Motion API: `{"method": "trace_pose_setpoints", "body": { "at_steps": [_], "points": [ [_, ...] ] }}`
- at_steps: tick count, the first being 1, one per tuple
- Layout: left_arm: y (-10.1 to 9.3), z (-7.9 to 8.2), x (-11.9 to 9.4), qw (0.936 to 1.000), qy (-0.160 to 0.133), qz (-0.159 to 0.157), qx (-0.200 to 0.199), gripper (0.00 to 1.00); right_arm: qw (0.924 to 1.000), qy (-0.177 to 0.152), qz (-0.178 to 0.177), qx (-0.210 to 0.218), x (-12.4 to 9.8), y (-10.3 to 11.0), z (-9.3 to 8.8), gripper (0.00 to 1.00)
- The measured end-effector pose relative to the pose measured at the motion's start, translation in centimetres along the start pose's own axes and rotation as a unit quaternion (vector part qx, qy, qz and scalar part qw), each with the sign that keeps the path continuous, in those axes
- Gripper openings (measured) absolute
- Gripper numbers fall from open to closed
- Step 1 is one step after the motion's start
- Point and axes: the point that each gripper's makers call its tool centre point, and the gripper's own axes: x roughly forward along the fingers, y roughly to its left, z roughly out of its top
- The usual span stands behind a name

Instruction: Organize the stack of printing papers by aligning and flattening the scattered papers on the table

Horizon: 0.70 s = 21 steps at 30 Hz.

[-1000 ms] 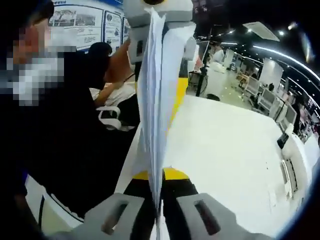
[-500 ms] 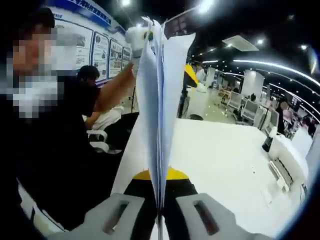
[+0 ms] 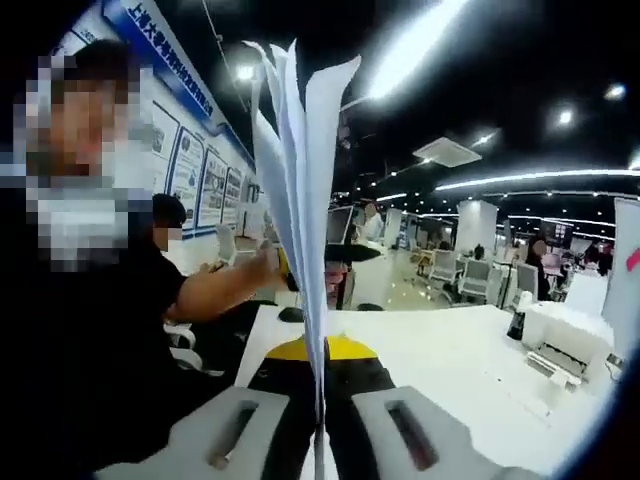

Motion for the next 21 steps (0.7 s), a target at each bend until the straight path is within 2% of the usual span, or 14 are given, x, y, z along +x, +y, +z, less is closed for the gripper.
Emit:
{"method": "trace_pose_setpoints", "body": {
  "at_steps": [3,5,6,7,8,9,11,13,14,16,19,21],
  "points": [
    [-1.3,-1.3,0.2,0.9998,-0.004,-0.022,0.002,0.79,0.9998,-0.012,0.011,0.012,0.4,0.5,-0.3,0.0],
    [-2.0,-1.7,0.2,0.9993,-0.006,-0.036,-0.007,0.68,0.9989,-0.02,0.019,0.037,0.8,0.8,-0.9,0.0],
    [-2.5,-2.0,0.0,0.9988,-0.004,-0.045,-0.018,0.58,0.9986,-0.022,0.019,0.044,1.0,0.7,-1.2,0.0],
    [-2.7,-2.2,-0.1,0.9984,-0.002,-0.049,-0.027,0.37,0.9983,-0.024,0.019,0.05,1.1,0.7,-1.4,0.0],
    [-3.4,-2.5,-0.5,0.9968,0.001,-0.07,-0.037,0.18,0.9977,-0.031,0.015,0.058,1.3,0.6,-1.8,0.0],
    [-3.9,-2.7,-0.8,0.9952,0.003,-0.083,-0.051,0.06,0.997,-0.037,0.009,0.067,1.5,0.4,-2.1,0.0],
    [-3.5,-3.0,-1.0,0.9965,0.003,-0.063,-0.055,0.05,0.9945,-0.053,-0.003,0.091,1.8,-0.1,-2.4,0.0],
    [-2.8,-3.8,-1.2,0.9984,0.018,-0.026,-0.046,0.05,0.9945,-0.05,-0.02,0.09,2.1,-0.6,-3.3,0.0],
    [-2.7,-4.0,-1.3,0.9985,0.022,-0.017,-0.047,0.05,0.9927,-0.051,-0.036,0.104,2.3,-1.1,-3.6,0.0],
    [-2.3,-4.1,-1.4,0.9988,0.022,0.007,-0.044,0.05,0.9916,-0.052,-0.066,0.098,2.6,-1.7,-3.8,0.0],
    [-2.2,-4.0,-1.5,0.9991,0.018,0.034,-0.017,0.05,0.9879,-0.057,-0.111,0.092,2.8,-2.5,-3.8,0.0],
    [-2.1,-4.2,-1.6,0.9982,0.02,0.056,-0.01,0.05,0.9845,-0.056,-0.13,0.104,3.1,-2.7,-4.1,0.0]
  ]
}}
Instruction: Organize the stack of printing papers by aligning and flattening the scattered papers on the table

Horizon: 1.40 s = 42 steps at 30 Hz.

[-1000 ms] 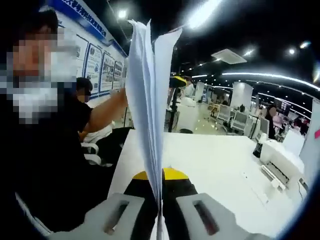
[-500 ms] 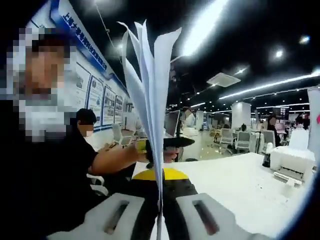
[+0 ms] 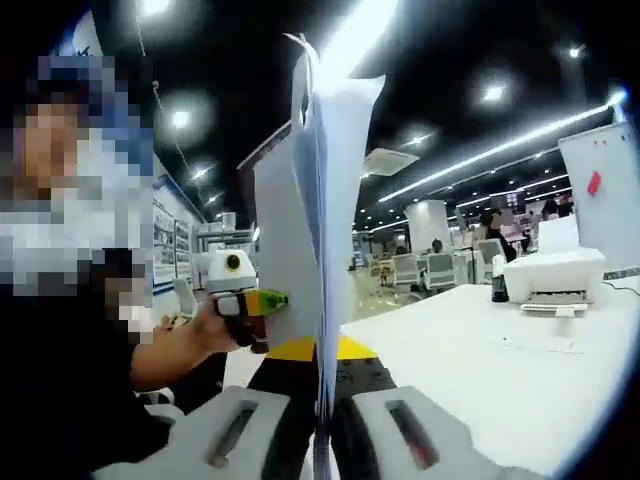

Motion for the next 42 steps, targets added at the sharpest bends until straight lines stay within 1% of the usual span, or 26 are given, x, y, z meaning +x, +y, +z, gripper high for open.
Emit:
{"method": "trace_pose_setpoints", "body": {
  "at_steps": [3,4,6,9,10,11,12,13,14,15,16,18,21,23,24,26,28,30,32,34,35,36,37,39,40,42],
  "points": [
    [0.5,-0.6,-0.2,0.9998,0.003,0.018,-0.005,0.05,0.9997,0.005,-0.017,0.014,0.3,-0.3,-0.6,0.0],
    [0.6,-0.8,-0.2,0.9998,0.003,0.02,-0.009,0.05,0.9997,0.007,-0.019,0.014,0.4,-0.3,-0.7,0.0],
    [1.0,-1.2,-0.4,0.9993,0.008,0.023,-0.03,0.05,0.9994,0.014,-0.027,0.013,0.6,-0.6,-1.0,0.0],
    [1.1,-1.4,-0.6,0.9992,0.012,0.023,-0.03,0.06,0.9992,0.026,-0.029,0.006,0.8,-0.7,-1.4,0.0],
    [1.0,-1.6,-0.6,0.9993,0.015,0.019,-0.03,0.06,0.999,0.03,-0.033,0.0,0.8,-0.9,-1.5,0.04],
    [1.0,-1.9,-0.6,0.9991,0.019,0.014,-0.034,0.1,0.9986,0.035,-0.038,-0.01,0.8,-1.2,-1.7,0.13],
    [1.3,-2.2,-0.7,0.9985,0.021,0.018,-0.047,0.2,0.9987,0.034,-0.036,-0.015,0.9,-1.1,-1.8,0.22],
    [1.5,-2.3,-0.7,0.9981,0.022,0.02,-0.054,0.3,0.9987,0.035,-0.035,-0.015,0.9,-1.3,-1.9,0.28],
    [1.8,-2.7,-0.6,0.9979,0.027,0.018,-0.056,0.33,0.9985,0.04,-0.034,-0.014,0.8,-1.4,-2.2,0.26],
    [1.8,-2.7,-0.6,0.9979,0.028,0.018,-0.056,0.32,0.9985,0.041,-0.032,-0.015,0.7,-1.4,-2.2,0.24],
    [2.1,-2.9,-0.6,0.9983,0.03,0.02,-0.046,0.31,0.9986,0.042,-0.028,-0.013,0.6,-1.4,-2.3,0.24],
    [2.1,-2.9,-0.5,0.9983,0.034,0.02,-0.043,0.29,0.9988,0.039,-0.027,-0.01,0.6,-1.5,-2.4,0.24],
    [2.3,-3.5,-0.3,0.9985,0.04,0.01,-0.035,0.16,0.9992,0.035,-0.021,-0.003,0.6,-1.6,-2.5,0.19],
    [2.2,-3.8,-0.1,0.9984,0.041,0.005,-0.039,0.1,0.999,0.038,-0.021,-0.003,0.5,-1.7,-2.8,0.18],
    [2.1,-3.9,-0.1,0.9983,0.043,0.001,-0.04,0.07,0.999,0.039,-0.021,-0.003,0.5,-1.7,-2.9,0.12],
    [2.0,-4.3,0.2,0.9982,0.046,0.002,-0.039,0.06,0.9989,0.042,-0.014,-0.013,0.1,-1.5,-3.3,0.02],
    [1.9,-4.5,0.3,0.9983,0.05,0.003,-0.029,0.06,0.999,0.041,-0.012,-0.013,0.0,-1.4,-3.5,0.0],
    [1.7,-4.4,0.3,0.9985,0.052,0.005,-0.018,0.06,0.9992,0.037,-0.011,-0.014,-0.1,-1.2,-3.4,0.0],
    [1.3,-3.6,0.2,0.999,0.045,0.002,-0.005,0.05,0.9994,0.029,-0.006,-0.016,-0.2,-0.8,-2.8,0.0],
    [1.0,-2.9,0.1,0.9991,0.042,0.0,-0.007,0.05,0.9996,0.023,0.002,-0.013,-0.4,-0.3,-2.2,0.0],
    [0.8,-2.5,0.1,0.9991,0.041,-0.003,-0.01,0.05,0.9996,0.023,0.003,-0.015,-0.4,-0.1,-2.0,0.0],
    [0.6,-2.2,0.0,0.9986,0.043,-0.01,-0.03,0.05,0.9996,0.025,0.005,-0.012,-0.4,0.1,-1.7,0.0],
    [0.5,-2.0,0.0,0.9977,0.045,-0.015,-0.049,0.05,0.9996,0.029,0.006,0.0,-0.5,0.2,-1.6,0.0],
    [0.3,-1.8,-0.1,0.9945,0.052,-0.023,-0.088,0.05,0.9985,0.036,0.01,0.04,-0.7,0.6,-1.4,0.0],
    [0.0,-1.8,-0.1,0.992,0.055,-0.027,-0.11,0.05,0.998,0.038,0.012,0.049,-0.8,0.6,-1.3,0.0],
    [-0.4,-1.9,-0.1,0.9882,0.06,-0.035,-0.136,0.05,0.9964,0.046,0.009,0.07,-1.0,0.5,-1.3,0.0]
  ]
}}
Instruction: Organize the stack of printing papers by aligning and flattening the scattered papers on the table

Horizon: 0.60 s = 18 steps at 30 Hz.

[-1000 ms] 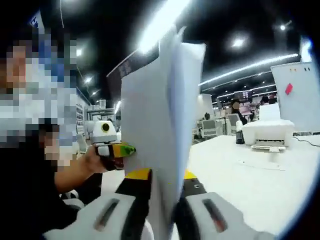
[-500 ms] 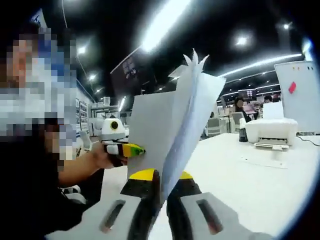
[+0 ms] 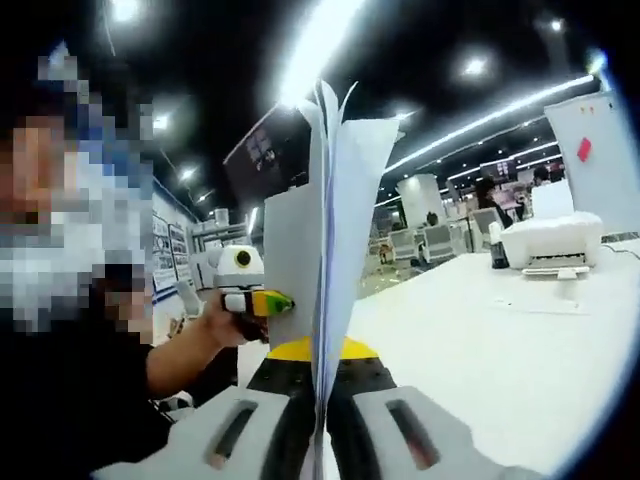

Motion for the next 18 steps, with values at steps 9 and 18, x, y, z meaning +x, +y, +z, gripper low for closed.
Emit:
{"method": "trace_pose_setpoints", "body": {
  "at_steps": [9,18],
  "points": [
    [1.3,-3.2,1.1,0.9975,0.044,0.005,-0.055,0.05,0.9969,0.033,-0.008,0.071,-0.4,-1.8,-2.8,0.0],
    [5.2,-5.7,2.9,0.9941,0.084,0.039,-0.056,0.06,0.9952,0.059,-0.057,0.053,0.6,-6.1,-4.9,0.0]
  ]
}}
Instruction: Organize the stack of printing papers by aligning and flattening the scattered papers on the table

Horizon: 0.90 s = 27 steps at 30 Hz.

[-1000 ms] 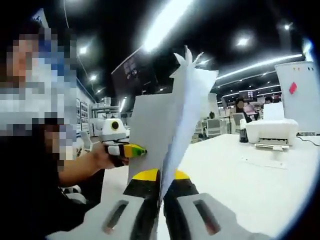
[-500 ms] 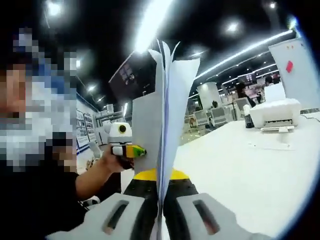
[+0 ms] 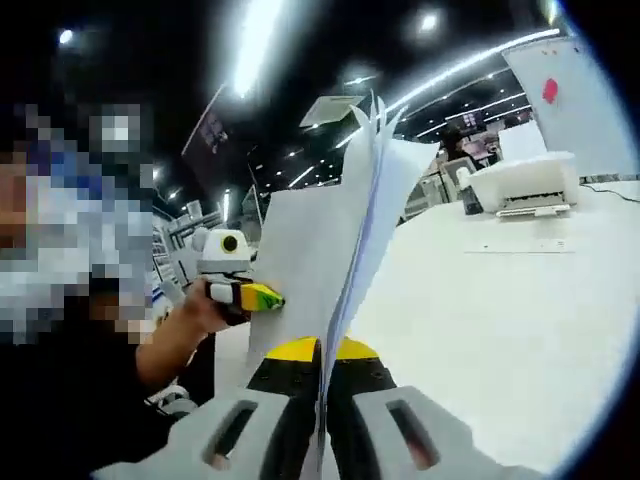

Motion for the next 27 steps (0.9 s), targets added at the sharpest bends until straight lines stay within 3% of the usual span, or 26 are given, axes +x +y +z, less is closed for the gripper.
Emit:
{"method": "trace_pose_setpoints", "body": {
  "at_steps": [5,7,13,22,27],
  "points": [
    [2.7,-1.5,1.5,0.9991,0.022,0.029,0.023,0.06,0.9995,0.013,-0.027,-0.011,1.3,-2.9,-1.5,0.0],
    [3.5,-2.1,1.9,0.9977,0.026,0.038,0.05,0.06,0.9993,0.013,-0.033,-0.013,1.3,-3.1,-1.8,0.0],
    [4.9,-3.1,3.0,0.9951,0.031,0.057,0.075,0.06,0.9975,0.007,-0.057,-0.041,1.7,-4.9,-2.8,0.0],
    [7.3,-4.6,4.3,0.9913,0.045,0.077,0.096,0.06,0.9958,0.01,-0.079,-0.045,2.8,-6.7,-3.9,0.0],
    [7.8,-5.3,4.3,0.9899,0.041,0.079,0.111,0.06,0.9935,0.012,-0.103,-0.046,2.9,-7.6,-4.4,0.08]
  ]
}}
